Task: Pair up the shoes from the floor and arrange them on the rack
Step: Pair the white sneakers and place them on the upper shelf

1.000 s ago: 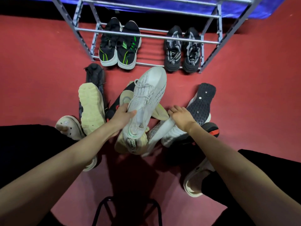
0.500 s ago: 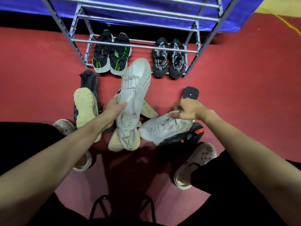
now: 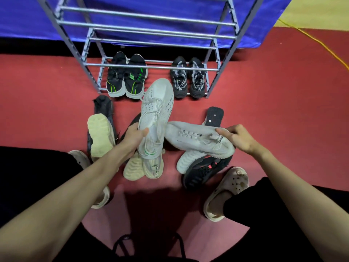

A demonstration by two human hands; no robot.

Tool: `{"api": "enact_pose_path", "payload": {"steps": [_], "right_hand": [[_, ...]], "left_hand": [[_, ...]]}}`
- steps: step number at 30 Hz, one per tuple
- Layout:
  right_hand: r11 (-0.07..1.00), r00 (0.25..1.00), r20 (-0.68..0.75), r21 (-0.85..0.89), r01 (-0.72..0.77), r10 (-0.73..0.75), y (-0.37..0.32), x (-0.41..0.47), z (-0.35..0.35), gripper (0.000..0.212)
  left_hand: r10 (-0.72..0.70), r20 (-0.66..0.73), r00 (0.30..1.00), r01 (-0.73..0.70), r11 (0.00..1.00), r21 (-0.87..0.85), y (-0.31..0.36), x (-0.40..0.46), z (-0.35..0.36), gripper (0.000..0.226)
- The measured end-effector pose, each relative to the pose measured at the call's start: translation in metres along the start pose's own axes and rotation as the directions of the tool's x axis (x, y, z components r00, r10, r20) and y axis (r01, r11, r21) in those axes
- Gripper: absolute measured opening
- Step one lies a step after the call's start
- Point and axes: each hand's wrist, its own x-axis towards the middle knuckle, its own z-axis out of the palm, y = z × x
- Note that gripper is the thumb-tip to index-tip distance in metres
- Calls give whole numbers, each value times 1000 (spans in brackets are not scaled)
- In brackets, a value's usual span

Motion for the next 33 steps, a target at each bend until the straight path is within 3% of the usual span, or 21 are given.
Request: {"api": "enact_pose_path", "payload": {"steps": [6, 12, 16, 20, 23, 29, 33], "right_hand": [[999, 994, -99, 38, -36, 39, -3, -13, 33, 28], [990, 991, -85, 111, -89, 99, -9, -10, 72, 35], [949, 976, 24, 232, -215, 215, -8, 7, 117, 40], [698, 880, 319, 538, -473, 350, 6, 15, 162, 44], [580, 834, 398, 600, -551, 381, 19, 19, 173, 40], [625, 824, 412, 539, -564, 389, 35, 29, 175, 30], [790, 838, 436, 359, -497, 329, 39, 28, 166, 32]], "left_hand": [[-6, -12, 1000, 6, 999, -35, 0, -1, -3, 33], [1, -23, 1000, -1, 1000, 10, -4, 5, -5, 30], [-37, -46, 998, 37, 999, -8, -16, 11, -5, 31], [-70, -43, 997, 68, 997, -39, -24, 19, -6, 35], [-89, -56, 994, 85, 994, -76, -29, 26, -6, 36], [-121, -86, 989, 114, 990, -78, -40, 37, -11, 34], [-146, -93, 985, 138, 987, -88, -47, 42, -14, 34]]}}
